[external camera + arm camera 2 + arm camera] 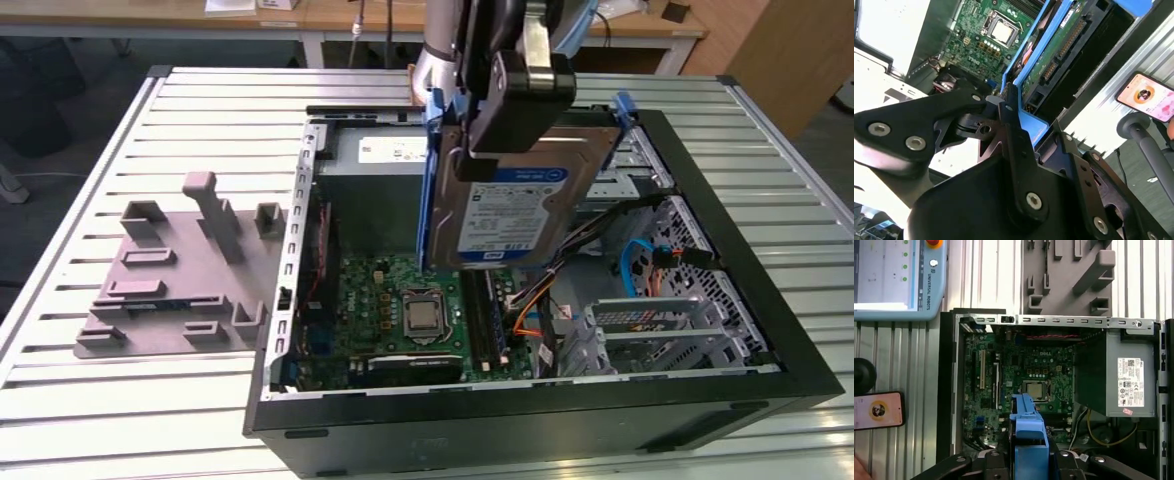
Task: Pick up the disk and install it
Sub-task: 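Insert the disk into the insertion slot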
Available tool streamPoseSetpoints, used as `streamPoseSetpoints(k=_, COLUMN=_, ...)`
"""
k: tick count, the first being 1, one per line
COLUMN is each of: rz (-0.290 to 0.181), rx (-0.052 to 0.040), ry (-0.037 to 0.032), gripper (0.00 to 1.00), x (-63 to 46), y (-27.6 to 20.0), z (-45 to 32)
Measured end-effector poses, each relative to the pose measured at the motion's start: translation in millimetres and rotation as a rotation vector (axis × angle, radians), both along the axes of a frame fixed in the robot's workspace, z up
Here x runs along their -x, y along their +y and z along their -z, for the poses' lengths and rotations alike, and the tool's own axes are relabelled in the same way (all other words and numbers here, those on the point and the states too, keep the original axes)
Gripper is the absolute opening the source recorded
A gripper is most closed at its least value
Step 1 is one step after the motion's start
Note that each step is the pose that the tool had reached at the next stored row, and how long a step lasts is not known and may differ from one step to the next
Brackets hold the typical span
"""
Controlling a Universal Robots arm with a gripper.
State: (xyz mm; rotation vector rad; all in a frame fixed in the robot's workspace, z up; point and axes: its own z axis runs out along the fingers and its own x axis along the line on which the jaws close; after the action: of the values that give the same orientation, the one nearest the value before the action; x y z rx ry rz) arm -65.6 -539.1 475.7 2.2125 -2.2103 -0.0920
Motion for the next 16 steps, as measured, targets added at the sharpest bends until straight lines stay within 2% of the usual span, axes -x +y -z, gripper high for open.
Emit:
streamPoseSetpoints(k=3, rz=0.0, rx=-0.0001, ry=0.0, gripper=0.36, x=-0.1, y=-8.2, z=0.7)
streamPoseSetpoints(k=5, rz=0.0, rx=-0.0003, ry=-0.0001, gripper=0.36, x=-1.5, y=-11.7, z=1.3)
streamPoseSetpoints(k=11, rz=0.0, rx=0.0, ry=0.0001, gripper=0.36, x=-11.0, y=-13.7, z=1.8)
streamPoseSetpoints(k=16, rz=0.0, rx=-0.0003, ry=0.0, gripper=0.36, x=-14.0, y=-14.3, z=2.1)
